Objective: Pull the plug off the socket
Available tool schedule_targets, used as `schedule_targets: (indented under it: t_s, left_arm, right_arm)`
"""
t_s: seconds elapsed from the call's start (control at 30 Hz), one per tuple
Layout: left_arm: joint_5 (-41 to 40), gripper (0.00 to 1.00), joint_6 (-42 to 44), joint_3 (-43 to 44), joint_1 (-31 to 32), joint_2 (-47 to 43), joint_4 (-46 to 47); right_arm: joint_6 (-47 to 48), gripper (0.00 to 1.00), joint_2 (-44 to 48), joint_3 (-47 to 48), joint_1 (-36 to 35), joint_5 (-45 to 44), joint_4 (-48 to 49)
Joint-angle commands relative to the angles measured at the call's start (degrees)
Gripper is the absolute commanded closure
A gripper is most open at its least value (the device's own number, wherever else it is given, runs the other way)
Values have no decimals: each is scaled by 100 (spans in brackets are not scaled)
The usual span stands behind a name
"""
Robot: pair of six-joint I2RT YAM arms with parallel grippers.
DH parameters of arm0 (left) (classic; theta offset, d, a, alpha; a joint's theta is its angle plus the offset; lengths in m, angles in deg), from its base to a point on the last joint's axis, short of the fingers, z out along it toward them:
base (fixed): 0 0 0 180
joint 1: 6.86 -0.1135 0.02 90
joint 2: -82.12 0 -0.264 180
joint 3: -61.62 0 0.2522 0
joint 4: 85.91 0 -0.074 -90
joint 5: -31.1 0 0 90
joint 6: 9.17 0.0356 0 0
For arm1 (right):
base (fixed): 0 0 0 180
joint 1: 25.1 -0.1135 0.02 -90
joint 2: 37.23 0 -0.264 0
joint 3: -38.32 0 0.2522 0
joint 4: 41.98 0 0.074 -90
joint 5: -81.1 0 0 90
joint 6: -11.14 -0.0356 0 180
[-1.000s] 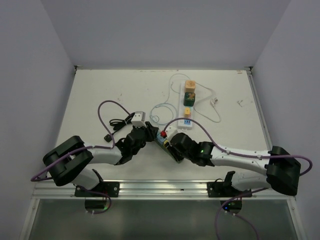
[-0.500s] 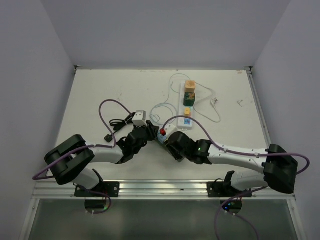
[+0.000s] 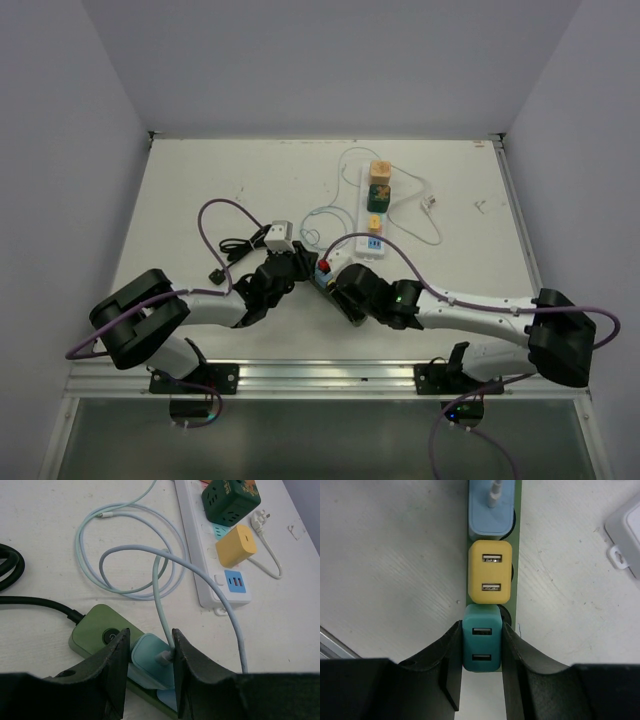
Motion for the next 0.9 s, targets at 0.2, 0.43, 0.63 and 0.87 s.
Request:
schedule_targets:
  t_s: [0.2,0.43,0.63,0.87]
  left_arm:
    - [423,100,2,-265,78,712,-2002]
    - [397,100,-24,-274,104,712,-2010]
    - [379,100,-33,-335,104,651,-1984]
    - [388,100,-24,-318,104,677,-1984]
  right_arm:
    - [10,100,-815,1262,-1079,-1742,-80]
    - [-271,100,-96,841,-493,-718,322]
    - [-562,100,495,312,1038,1317,676]
    - [-334,100,56,505,1004,1362,571]
